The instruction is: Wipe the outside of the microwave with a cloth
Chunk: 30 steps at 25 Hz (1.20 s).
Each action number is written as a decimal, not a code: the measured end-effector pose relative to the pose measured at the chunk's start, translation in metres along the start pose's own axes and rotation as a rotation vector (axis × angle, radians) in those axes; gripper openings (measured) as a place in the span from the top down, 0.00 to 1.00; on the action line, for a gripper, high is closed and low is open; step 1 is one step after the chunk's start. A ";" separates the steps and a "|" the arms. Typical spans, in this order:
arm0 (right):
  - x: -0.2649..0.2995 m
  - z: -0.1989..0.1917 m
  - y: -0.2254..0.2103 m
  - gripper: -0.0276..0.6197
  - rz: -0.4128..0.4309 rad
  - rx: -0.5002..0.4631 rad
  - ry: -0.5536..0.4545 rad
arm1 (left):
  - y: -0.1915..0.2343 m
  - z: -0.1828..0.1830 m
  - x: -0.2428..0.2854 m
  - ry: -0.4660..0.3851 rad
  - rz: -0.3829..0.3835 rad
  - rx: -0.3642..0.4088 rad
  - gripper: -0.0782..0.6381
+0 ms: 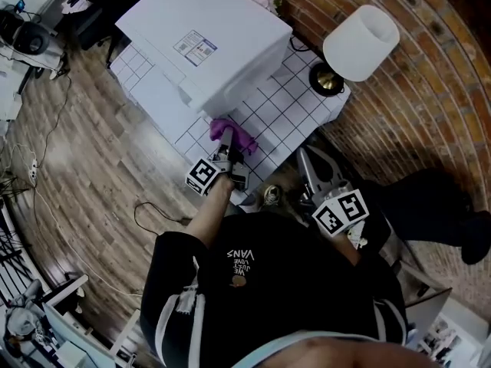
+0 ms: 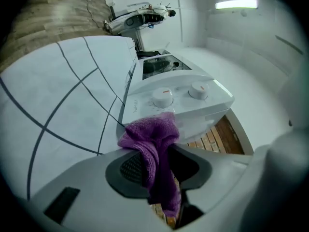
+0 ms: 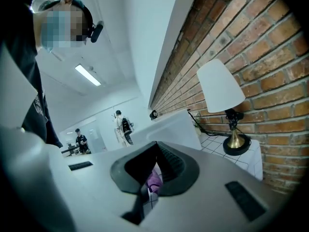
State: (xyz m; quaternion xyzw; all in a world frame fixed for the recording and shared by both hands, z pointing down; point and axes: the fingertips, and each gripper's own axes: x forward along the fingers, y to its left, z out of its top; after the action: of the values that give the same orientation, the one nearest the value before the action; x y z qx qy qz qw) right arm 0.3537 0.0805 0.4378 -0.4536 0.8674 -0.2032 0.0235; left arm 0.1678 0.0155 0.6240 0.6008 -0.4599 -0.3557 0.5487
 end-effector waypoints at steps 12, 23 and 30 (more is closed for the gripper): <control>-0.059 0.003 -0.052 0.96 -0.249 0.035 -0.052 | -0.010 -0.063 0.102 0.145 -0.053 -0.016 0.71; -0.123 0.004 -0.104 0.96 -0.443 0.072 -0.077 | -0.028 -0.121 0.201 0.195 -0.091 -0.014 0.71; -0.139 0.007 -0.122 0.96 -0.477 0.065 -0.075 | -0.029 -0.142 0.242 0.207 -0.086 -0.017 0.71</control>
State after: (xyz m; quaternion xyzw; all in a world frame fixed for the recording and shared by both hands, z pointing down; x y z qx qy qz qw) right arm 0.5318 0.1268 0.4571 -0.6517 0.7274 -0.2139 0.0216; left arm 0.3830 -0.1659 0.6345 0.6488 -0.3713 -0.3189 0.5826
